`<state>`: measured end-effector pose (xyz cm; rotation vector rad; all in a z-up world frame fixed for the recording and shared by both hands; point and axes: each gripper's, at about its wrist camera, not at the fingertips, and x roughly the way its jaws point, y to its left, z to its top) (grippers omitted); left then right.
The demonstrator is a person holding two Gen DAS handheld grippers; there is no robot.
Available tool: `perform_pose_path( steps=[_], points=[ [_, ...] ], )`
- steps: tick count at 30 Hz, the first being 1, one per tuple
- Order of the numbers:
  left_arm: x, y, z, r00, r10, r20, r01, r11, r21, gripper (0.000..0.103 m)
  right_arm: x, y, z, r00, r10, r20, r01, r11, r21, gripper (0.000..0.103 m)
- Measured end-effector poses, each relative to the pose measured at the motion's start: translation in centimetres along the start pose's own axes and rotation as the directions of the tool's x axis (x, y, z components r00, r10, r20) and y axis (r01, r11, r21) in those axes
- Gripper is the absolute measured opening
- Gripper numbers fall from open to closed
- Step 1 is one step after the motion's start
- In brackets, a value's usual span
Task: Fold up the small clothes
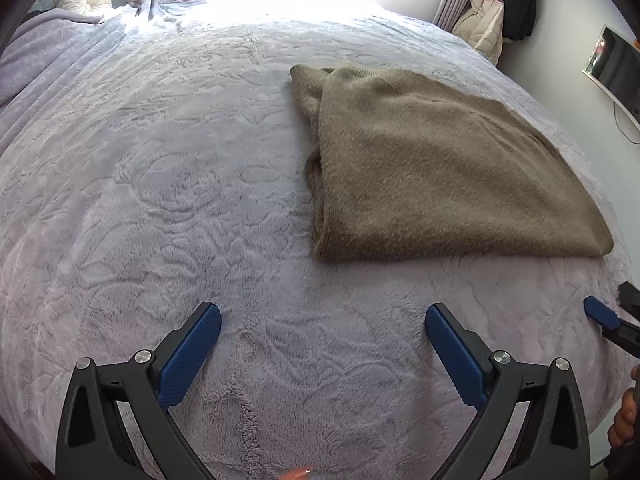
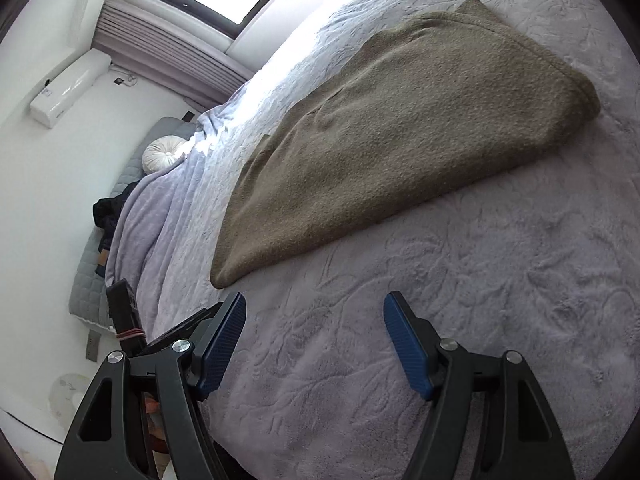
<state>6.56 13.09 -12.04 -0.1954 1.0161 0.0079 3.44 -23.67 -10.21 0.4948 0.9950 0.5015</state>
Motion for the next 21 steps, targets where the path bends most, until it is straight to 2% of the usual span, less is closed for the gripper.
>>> perform_pose_path(
  steps=[4, 9, 16, 19, 21],
  points=[
    [0.3, -0.2, -0.5, 1.0, 0.021, 0.011, -0.021, 1.0, 0.013, 0.102, 0.8, 0.4, -0.6, 0.998, 0.057, -0.008, -0.057, 0.998, -0.009, 0.075],
    [0.5, -0.2, -0.7, 1.0, 0.02, 0.008, -0.02, 1.0, 0.018, 0.102, 2.1, 0.3, -1.1, 0.996, 0.094, -0.005, -0.094, 0.996, -0.004, 0.075],
    [0.3, -0.4, -0.6, 1.0, 0.023, 0.007, -0.023, 1.0, 0.011, 0.102, 2.0, 0.0, -1.0, 0.991, 0.133, 0.0, -0.133, 0.991, 0.001, 0.075],
    [-0.1, -0.2, -0.2, 1.0, -0.011, 0.004, 0.011, 1.0, -0.022, 0.102, 2.1, 0.2, -0.5, 0.988, 0.154, -0.005, -0.154, 0.988, -0.007, 0.075],
    [-0.6, 0.0, 0.2, 0.996, -0.093, 0.009, 0.093, 0.993, -0.071, 0.102, 2.6, 0.5, -0.1, 0.989, 0.149, -0.01, -0.149, 0.989, -0.008, 0.075]
  ],
)
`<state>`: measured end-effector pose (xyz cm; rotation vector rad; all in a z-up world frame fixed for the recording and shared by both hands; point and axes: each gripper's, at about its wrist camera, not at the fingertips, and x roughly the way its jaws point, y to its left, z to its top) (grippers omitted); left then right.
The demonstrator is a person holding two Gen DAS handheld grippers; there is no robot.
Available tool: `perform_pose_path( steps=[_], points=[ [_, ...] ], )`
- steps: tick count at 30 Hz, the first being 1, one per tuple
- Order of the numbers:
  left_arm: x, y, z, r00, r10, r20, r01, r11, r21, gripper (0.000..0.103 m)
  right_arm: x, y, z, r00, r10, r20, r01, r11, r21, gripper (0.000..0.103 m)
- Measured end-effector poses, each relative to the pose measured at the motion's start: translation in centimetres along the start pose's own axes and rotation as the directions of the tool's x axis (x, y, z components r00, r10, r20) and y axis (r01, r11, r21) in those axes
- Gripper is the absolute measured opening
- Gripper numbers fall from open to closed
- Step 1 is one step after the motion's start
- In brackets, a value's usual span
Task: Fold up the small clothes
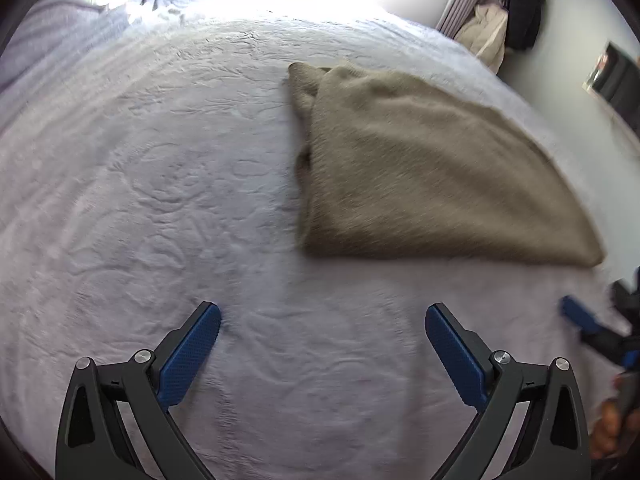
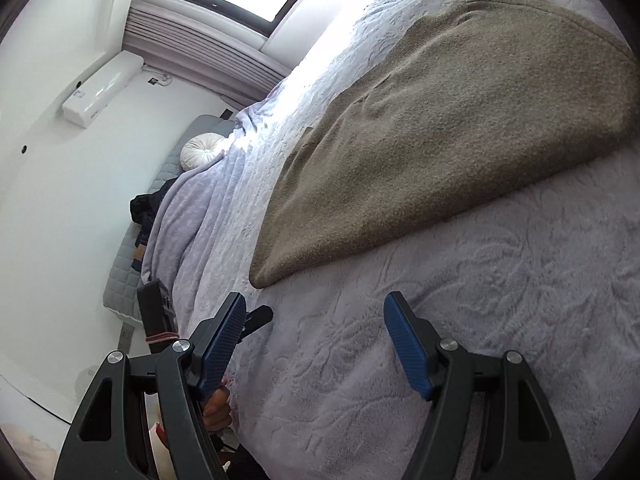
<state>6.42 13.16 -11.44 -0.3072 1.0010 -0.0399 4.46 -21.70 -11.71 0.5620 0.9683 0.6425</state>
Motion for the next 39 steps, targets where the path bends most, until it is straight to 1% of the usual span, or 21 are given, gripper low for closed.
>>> perform_pose_path(
  steps=[2, 4, 6, 11, 15, 16, 17, 19, 20, 22, 23, 25, 27, 28, 29, 30, 31, 33, 35, 37, 39],
  points=[
    [-0.6, 0.1, 0.4, 0.991, -0.131, 0.01, 0.131, 0.99, -0.06, 0.102, 0.7, 0.1, 0.3, 1.0, 0.005, -0.002, -0.005, 1.0, 0.004, 0.075],
    [-0.7, 0.1, 0.7, 0.973, -0.228, 0.018, 0.229, 0.968, -0.102, 0.102, 1.4, 0.3, 0.8, 1.0, 0.018, -0.011, -0.018, 1.0, 0.014, 0.075],
    [-0.4, 0.0, 0.9, 0.958, -0.285, 0.021, 0.285, 0.949, -0.138, 0.102, 2.4, 0.6, 1.5, 0.999, 0.046, -0.021, -0.045, 0.999, 0.021, 0.075],
    [0.6, -0.3, 1.2, 0.947, -0.321, 0.026, 0.319, 0.924, -0.213, 0.102, 5.9, 0.9, 3.1, 0.994, 0.08, -0.068, -0.076, 0.995, 0.061, 0.075],
    [0.7, -0.8, 1.7, 0.923, -0.382, 0.045, 0.381, 0.89, -0.251, 0.102, 8.1, 0.5, 4.2, 0.989, 0.131, -0.074, -0.121, 0.985, 0.127, 0.073],
    [0.9, -1.0, 1.8, 0.919, -0.392, 0.047, 0.39, 0.883, -0.261, 0.102, 8.4, 0.4, 4.4, 0.987, 0.146, -0.069, -0.136, 0.981, 0.138, 0.061],
    [1.2, -1.4, 2.0, 0.916, -0.399, 0.046, 0.396, 0.878, -0.27, 0.102, 8.8, 0.4, 4.7, 0.985, 0.157, -0.07, -0.146, 0.978, 0.146, 0.035],
    [1.6, -2.1, 2.1, 0.913, -0.405, 0.044, 0.4, 0.874, -0.275, 0.102, 9.2, 0.5, 5.3, 0.986, 0.155, -0.069, -0.143, 0.978, 0.15, 0.008],
    [1.8, -2.6, 2.2, 0.911, -0.41, 0.044, 0.406, 0.872, -0.274, 0.102, 9.1, 0.7, 5.6, 0.984, 0.17, -0.055, -0.16, 0.975, 0.153, 0.008],
    [2.0, -3.0, 2.4, 0.905, -0.421, 0.06, 0.42, 0.863, -0.28, 0.102, 8.6, 1.3, 6.2, 0.969, 0.244, -0.023, -0.238, 0.959, 0.154, 0.008],
    [2.2, -3.2, 2.7, 0.901, -0.427, 0.073, 0.429, 0.855, -0.291, 0.102, 8.3, 1.7, 6.4, 0.966, 0.256, -0.015, -0.252, 0.957, 0.142, 0.008],
    [2.8, -3.2, 3.2, 0.902, -0.424, 0.079, 0.426, 0.847, -0.318, 0.102, 7.9, 2.3, 6.3, 0.974, 0.225, -0.025, -0.22, 0.967, 0.125, 0.009],
    [3.2, -3.1, 3.3, 0.905, -0.418, 0.078, 0.42, 0.846, -0.33, 0.102, 7.7, 1.9, 5.6, 0.982, 0.18, -0.055, -0.169, 0.973, 0.158, 0.012],
    [3.1, -3.0, 3.2, 0.906, -0.416, 0.081, 0.419, 0.847, -0.327, 0.102, 7.6, 1.4, 5.0, 0.983, 0.163, -0.079, -0.147, 0.973, 0.179, 0.019],
    [2.9, -2.9, 3.0, 0.907, -0.413, 0.087, 0.418, 0.849, -0.325, 0.102, 7.5, 0.8, 4.5, 0.982, 0.158, -0.102, -0.136, 0.971, 0.194, 0.036],
    [2.8, -2.6, 2.9, 0.905, -0.414, 0.096, 0.422, 0.847, -0.325, 0.102, 7.5, 0.4, 4.0, 0.983, 0.142, -0.117, -0.115, 0.971, 0.21, 0.049],
    [2.6, -2.4, 2.8, 0.907, -0.409, 0.101, 0.418, 0.847, -0.327, 0.102, 7.6, 0.0, 3.5, 0.985, 0.121, -0.122, -0.092, 0.971, 0.222, 0.07],
    [2.6, -1.8, 2.9, 0.908, -0.406, 0.103, 0.416, 0.845, -0.334, 0.102, 7.7, -0.5, 2.9, 0.984, 0.145, -0.108, -0.115, 0.964, 0.24, 0.072],
    [2.6, -1.4, 3.1, 0.908, -0.406, 0.102, 0.416, 0.842, -0.343, 0.102, 8.2, -0.8, 3.1, 0.987, 0.132, -0.086, -0.105, 0.959, 0.264, 0.071],
    [2.3, -1.3, 3.2, 0.911, -0.4, 0.101, 0.41, 0.848, -0.337, 0.102, 9.0, -1.3, 3.4, 0.987, 0.14, -0.077, -0.109, 0.941, 0.321, 0.071],
    [2.0, -1.3, 3.0, 0.911, -0.398, 0.106, 0.409, 0.85, -0.331, 0.102, 9.9, -1.6, 3.9, 0.986, 0.152, -0.064, -0.12, 0.927, 0.355, 0.057]
  ],
)
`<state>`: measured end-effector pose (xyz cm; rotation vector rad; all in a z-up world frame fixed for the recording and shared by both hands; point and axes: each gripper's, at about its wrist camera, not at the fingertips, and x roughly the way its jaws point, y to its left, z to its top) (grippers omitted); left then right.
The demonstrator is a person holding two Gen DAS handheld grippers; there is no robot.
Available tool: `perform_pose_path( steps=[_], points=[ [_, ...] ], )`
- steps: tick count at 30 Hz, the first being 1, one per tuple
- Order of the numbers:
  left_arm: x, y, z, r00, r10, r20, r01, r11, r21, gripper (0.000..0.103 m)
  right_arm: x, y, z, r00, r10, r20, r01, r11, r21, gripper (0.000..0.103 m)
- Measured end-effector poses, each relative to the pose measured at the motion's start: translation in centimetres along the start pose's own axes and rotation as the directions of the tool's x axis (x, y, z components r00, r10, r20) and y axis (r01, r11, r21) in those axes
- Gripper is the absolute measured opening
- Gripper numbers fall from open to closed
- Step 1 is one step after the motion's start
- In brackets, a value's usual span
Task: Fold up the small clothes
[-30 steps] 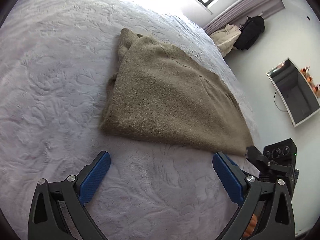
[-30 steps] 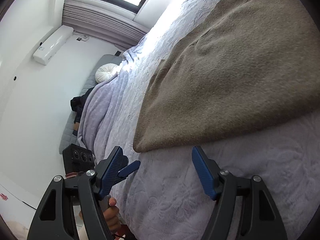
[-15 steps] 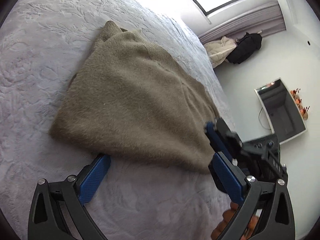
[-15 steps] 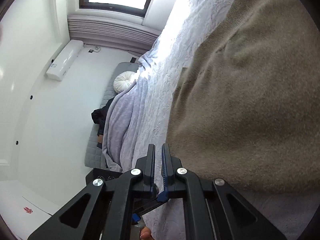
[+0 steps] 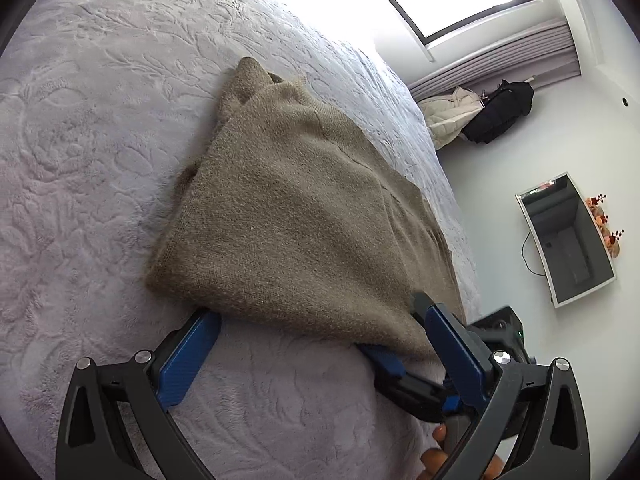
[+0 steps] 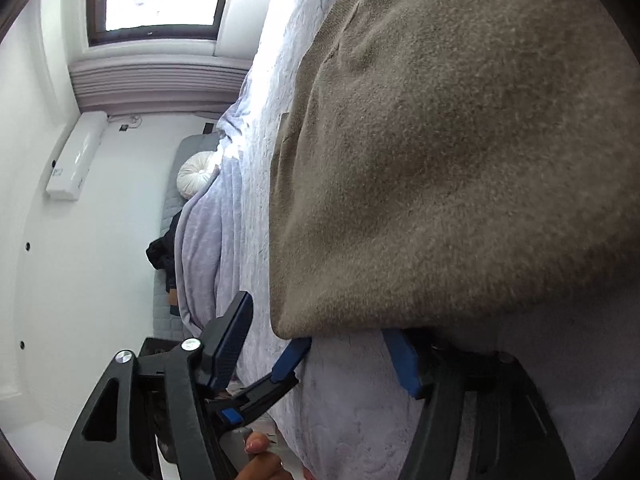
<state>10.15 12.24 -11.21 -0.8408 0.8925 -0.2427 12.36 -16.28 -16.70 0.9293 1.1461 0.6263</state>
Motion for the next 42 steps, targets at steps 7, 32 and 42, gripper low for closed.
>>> perform_pose_path(
  steps=[7, 32, 42],
  points=[
    [1.3, -0.6, -0.3, 0.991, -0.134, 0.014, 0.134, 0.99, -0.029, 0.102, -0.8, 0.7, 1.5, 0.982, 0.187, 0.043, -0.187, 0.982, 0.017, 0.016],
    [7.5, -9.3, 1.9, 0.851, 0.433, 0.296, -0.524, 0.716, 0.461, 0.016, -13.8, 7.8, 2.8, 0.965, -0.23, 0.129, 0.261, 0.899, -0.351, 0.082],
    [9.0, -11.4, -1.4, 0.767, 0.453, 0.454, -0.639, 0.477, 0.603, 0.016, -4.1, 20.0, 7.2, 0.846, -0.532, -0.026, 0.381, 0.638, -0.669, 0.084]
  ],
)
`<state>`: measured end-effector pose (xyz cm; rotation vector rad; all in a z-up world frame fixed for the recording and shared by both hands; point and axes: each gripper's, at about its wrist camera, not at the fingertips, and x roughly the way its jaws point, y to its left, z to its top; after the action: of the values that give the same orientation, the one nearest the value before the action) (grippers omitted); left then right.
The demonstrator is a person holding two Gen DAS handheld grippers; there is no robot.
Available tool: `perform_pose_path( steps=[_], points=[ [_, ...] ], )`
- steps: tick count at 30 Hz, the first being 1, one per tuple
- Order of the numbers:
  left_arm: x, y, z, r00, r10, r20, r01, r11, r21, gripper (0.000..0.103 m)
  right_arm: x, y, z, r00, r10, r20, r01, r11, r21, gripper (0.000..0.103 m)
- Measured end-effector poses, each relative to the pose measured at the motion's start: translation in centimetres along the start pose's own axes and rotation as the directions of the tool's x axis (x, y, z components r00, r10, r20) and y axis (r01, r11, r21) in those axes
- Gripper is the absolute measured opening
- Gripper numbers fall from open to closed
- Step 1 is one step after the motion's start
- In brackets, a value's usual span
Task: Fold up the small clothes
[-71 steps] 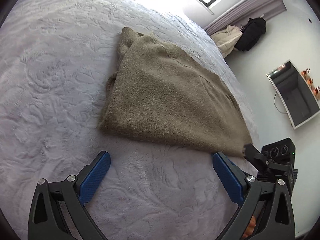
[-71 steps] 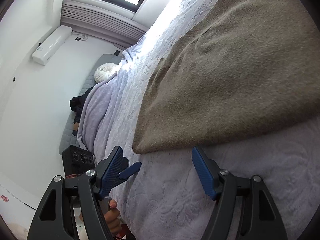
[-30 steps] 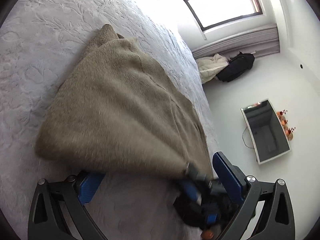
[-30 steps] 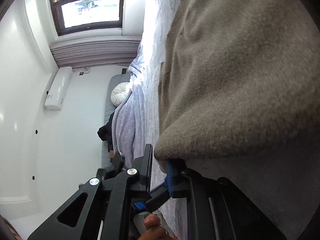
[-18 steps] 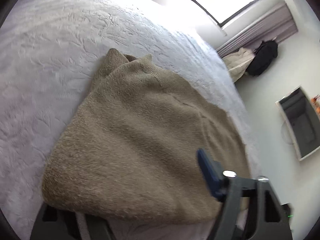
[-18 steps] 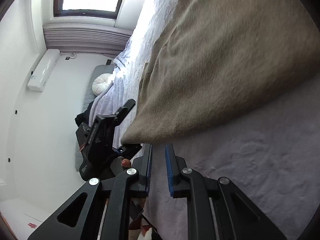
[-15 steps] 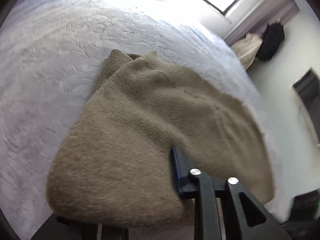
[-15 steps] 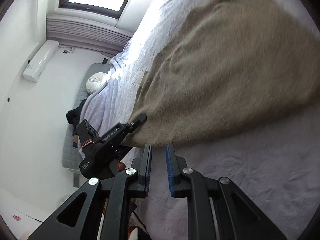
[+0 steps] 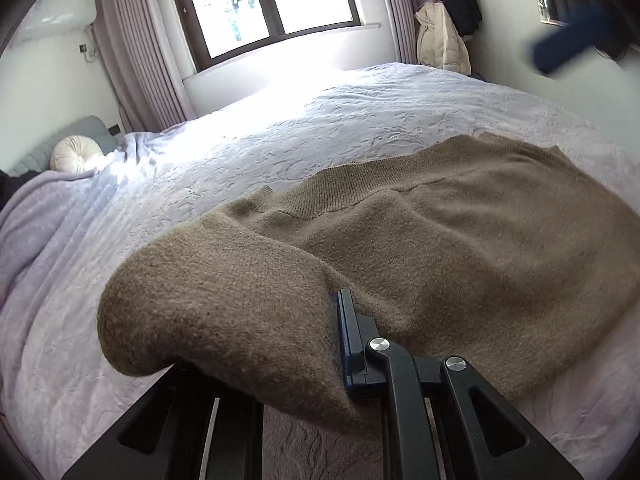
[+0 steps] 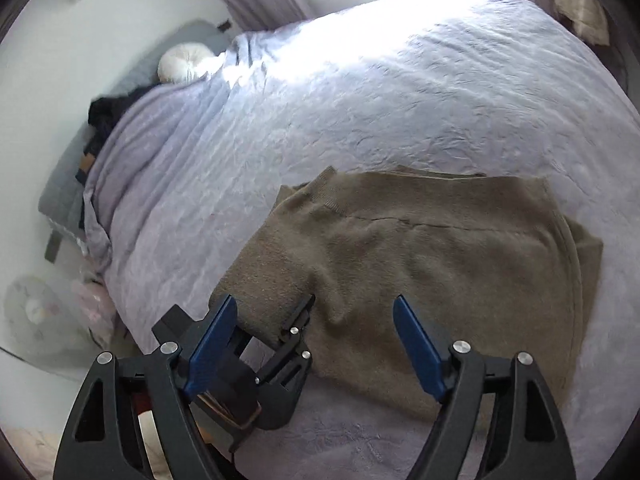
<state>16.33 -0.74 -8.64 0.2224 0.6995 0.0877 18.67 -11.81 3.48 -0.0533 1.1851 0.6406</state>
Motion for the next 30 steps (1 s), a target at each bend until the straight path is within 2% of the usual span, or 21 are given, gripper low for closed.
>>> perform_pose_path(
  steps=[3, 7, 11, 15, 20, 22, 24, 25, 26, 28, 30],
  points=[
    [-0.3, -0.8, -0.7, 1.0, 0.005, 0.016, -0.006, 0.999, 0.034, 0.016, 4.4, 3.6, 2.8, 0.989, -0.066, -0.132, 0.05, 0.992, -0.118, 0.084],
    [0.2, -1.9, -1.2, 1.0, 0.019, 0.016, -0.02, 0.997, 0.076, 0.016, 10.2, 7.5, 5.9, 0.944, -0.166, -0.285, 0.101, 0.968, -0.229, 0.084],
    [0.5, -3.1, -1.3, 0.998, 0.061, 0.012, -0.063, 0.99, 0.125, 0.016, 15.5, 10.5, 7.2, 0.873, -0.283, -0.398, 0.152, 0.932, -0.33, 0.084],
    [0.1, -4.2, -1.5, 0.996, 0.081, 0.038, -0.086, 0.981, 0.175, 0.016, 20.7, 12.1, 7.1, 0.777, -0.409, -0.478, 0.207, 0.884, -0.42, 0.084],
    [0.2, -3.6, -1.3, 0.997, 0.066, 0.028, -0.07, 0.986, 0.149, 0.016, 25.7, 11.9, 6.2, 0.669, -0.558, -0.491, 0.306, 0.809, -0.502, 0.084],
    [0.2, -3.5, -1.2, 0.998, 0.063, 0.027, -0.066, 0.987, 0.146, 0.016, 26.5, 11.4, 5.9, 0.646, -0.592, -0.482, 0.329, 0.785, -0.524, 0.084],
    [0.1, -3.6, -1.1, 0.997, 0.065, 0.028, -0.069, 0.987, 0.149, 0.016, 26.4, 10.8, 5.8, 0.648, -0.603, -0.465, 0.346, 0.777, -0.525, 0.082],
    [0.1, -3.5, -1.0, 0.997, 0.066, 0.027, -0.069, 0.987, 0.148, 0.016, 25.8, 10.7, 5.9, 0.668, -0.593, -0.449, 0.346, 0.782, -0.518, 0.057],
    [0.0, -3.4, -0.9, 0.998, 0.066, 0.023, -0.068, 0.987, 0.144, 0.016, 25.0, 10.5, 6.2, 0.69, -0.577, -0.437, 0.346, 0.794, -0.5, 0.024],
    [-0.4, -3.2, -0.4, 0.998, 0.063, 0.025, -0.065, 0.988, 0.139, 0.016, 22.4, 10.0, 7.1, 0.745, -0.526, -0.41, 0.334, 0.827, -0.453, 0.017],
    [-1.3, -3.6, 0.1, 0.996, 0.072, 0.051, -0.079, 0.985, 0.152, 0.016, 19.5, 9.3, 7.6, 0.794, -0.476, -0.378, 0.315, 0.854, -0.414, 0.016]
  ],
)
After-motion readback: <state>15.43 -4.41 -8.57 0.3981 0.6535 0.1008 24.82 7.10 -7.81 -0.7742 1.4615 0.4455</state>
